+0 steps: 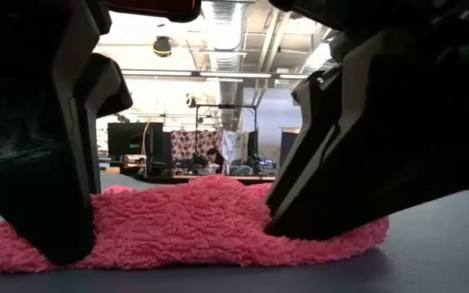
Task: Roll towel
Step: Roll the pink towel
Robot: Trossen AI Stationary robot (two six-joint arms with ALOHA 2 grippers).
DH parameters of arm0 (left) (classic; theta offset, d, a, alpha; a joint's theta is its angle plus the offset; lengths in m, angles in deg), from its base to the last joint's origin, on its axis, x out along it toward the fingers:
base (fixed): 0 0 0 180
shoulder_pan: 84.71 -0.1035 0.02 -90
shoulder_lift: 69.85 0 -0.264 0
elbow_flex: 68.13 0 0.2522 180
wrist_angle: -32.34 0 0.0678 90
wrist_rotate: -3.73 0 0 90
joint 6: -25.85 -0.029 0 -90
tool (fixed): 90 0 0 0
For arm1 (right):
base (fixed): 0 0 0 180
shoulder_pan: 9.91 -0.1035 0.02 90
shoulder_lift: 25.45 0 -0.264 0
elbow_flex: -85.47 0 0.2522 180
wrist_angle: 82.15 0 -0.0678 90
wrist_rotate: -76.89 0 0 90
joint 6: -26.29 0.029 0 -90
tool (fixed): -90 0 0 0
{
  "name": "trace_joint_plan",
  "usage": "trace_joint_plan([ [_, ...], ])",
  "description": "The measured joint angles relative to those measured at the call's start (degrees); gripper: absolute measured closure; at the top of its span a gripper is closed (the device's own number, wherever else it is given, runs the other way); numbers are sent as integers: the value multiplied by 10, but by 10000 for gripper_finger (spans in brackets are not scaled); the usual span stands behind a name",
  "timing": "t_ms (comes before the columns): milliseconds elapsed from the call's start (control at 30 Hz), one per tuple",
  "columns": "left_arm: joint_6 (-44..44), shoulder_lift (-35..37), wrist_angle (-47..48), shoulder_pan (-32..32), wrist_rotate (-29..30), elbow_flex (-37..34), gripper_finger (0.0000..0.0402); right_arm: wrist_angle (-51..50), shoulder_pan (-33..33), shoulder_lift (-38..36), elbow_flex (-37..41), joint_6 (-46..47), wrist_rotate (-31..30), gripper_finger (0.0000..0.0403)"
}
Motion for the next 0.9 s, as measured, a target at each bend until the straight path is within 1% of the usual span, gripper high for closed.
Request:
trace_joint_plan([
  [33, -1, 0, 0, 0, 0, 0, 401, 1, -3, 3, 0, 3, 6, 257],
  [133, -2, 0, 3, 0, 0, 0, 401, 0, -11, 3, 0, 14, -1, 257],
  [200, -3, 0, 4, 0, 0, 0, 401, -2, -16, -1, 0, 6, -12, 257],
  [300, -8, 0, 6, 0, 0, 0, 401, -1, -16, -3, 1, -2, -11, 257],
  [400, -9, 0, 8, 0, 0, 0, 401, -9, -14, -4, 1, -2, 13, 257],
  [633, -3, 0, 8, 0, -2, 0, 401, -39, -15, -5, -1, 15, 14, 261],
  [700, -1, 1, 8, 0, -8, 0, 401, -43, -14, -5, 0, 30, 15, 275],
  [767, 7, 1, 9, 0, -10, 0, 401, -46, -10, -5, 0, 43, 19, 299],
  [900, 29, 1, 9, 0, -9, 0, 401, -53, -9, -6, 0, 52, 33, 371],
])
